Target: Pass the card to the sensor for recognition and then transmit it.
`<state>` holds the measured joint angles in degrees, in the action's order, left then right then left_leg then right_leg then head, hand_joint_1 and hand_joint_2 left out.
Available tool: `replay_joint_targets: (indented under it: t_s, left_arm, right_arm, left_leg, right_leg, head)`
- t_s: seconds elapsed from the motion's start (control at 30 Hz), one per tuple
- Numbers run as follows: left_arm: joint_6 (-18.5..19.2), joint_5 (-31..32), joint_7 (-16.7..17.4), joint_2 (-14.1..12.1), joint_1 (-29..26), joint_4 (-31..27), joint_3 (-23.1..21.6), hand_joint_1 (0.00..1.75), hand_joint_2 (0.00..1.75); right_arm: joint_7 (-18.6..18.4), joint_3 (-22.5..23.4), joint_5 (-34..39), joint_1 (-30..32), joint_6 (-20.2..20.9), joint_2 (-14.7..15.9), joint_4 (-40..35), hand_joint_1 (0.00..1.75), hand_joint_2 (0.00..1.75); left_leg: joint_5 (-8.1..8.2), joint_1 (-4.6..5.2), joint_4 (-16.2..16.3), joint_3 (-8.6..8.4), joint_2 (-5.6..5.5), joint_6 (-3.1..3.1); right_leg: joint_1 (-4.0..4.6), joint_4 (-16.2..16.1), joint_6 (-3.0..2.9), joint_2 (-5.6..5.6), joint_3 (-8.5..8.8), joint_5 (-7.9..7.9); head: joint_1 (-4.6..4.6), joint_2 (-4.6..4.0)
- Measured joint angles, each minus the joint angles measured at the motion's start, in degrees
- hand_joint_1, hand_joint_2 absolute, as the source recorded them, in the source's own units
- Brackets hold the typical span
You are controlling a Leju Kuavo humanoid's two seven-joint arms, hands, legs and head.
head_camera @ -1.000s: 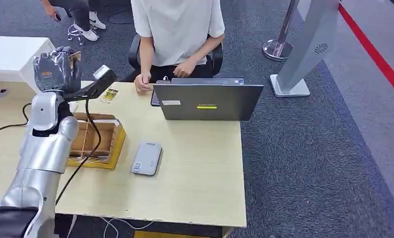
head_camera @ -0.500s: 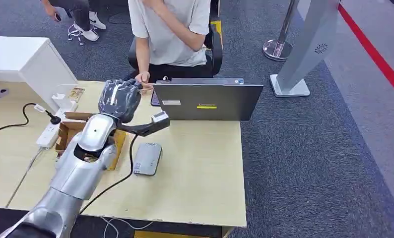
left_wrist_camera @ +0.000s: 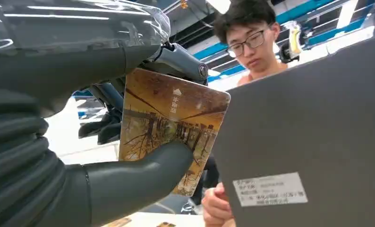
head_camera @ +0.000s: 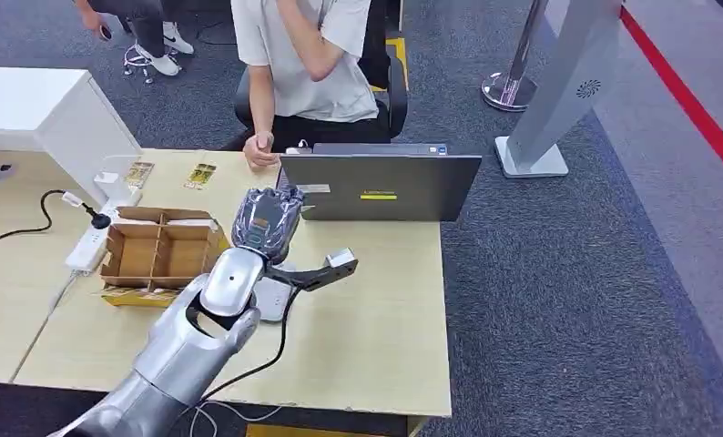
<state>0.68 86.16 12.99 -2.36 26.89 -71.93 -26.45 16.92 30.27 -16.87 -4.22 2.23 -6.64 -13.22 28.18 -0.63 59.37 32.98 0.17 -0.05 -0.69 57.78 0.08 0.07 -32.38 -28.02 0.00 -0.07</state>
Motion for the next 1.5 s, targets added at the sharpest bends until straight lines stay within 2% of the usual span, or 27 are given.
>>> replay_joint_targets:
  t_s: [0.7,1.1,1.37,1.5]
  left_arm:
    - [-1.46,0.39,1.44,-0.42,-7.75,-0.81,0.63,1.75,1.75]
    - [-3.10,0.35,2.49,-0.52,-11.18,1.14,6.14,1.75,1.75]
    - [-3.04,0.33,2.49,-0.24,-11.93,2.95,8.42,1.75,1.75]
    - [-3.12,0.35,2.38,0.50,-11.97,4.66,9.11,1.75,1.75]
  right_arm:
    - [-0.13,1.11,-2.41,0.59,-1.09,0.00,0.04,0.00,0.00]
    - [-0.22,1.11,-4.66,0.50,-2.14,-0.33,0.04,0.00,0.00]
    - [-0.92,0.98,-7.06,0.44,-4.15,-0.33,0.04,0.00,0.00]
    - [-1.40,-0.05,-10.49,0.32,-7.59,-0.33,0.02,0.00,0.00]
  left_leg:
    - [0.00,0.00,-0.01,0.03,-0.03,0.00]
    - [0.00,0.00,-0.02,0.03,-0.04,0.00]
    - [0.00,0.01,-0.01,0.03,-0.05,0.00]
    - [-0.01,0.00,-0.01,0.03,-0.06,0.00]
  right_leg:
    - [0.00,0.01,0.00,-0.02,0.02,0.00]
    - [0.00,0.01,0.00,-0.05,0.01,0.00]
    - [0.00,0.01,0.00,-0.05,0.01,0.00]
    - [0.00,0.01,0.00,-0.05,0.01,0.00]
  head:
    - [0.00,0.00]
    - [0.00,0.00]
    - [0.00,0.00]
    - [0.00,0.00]
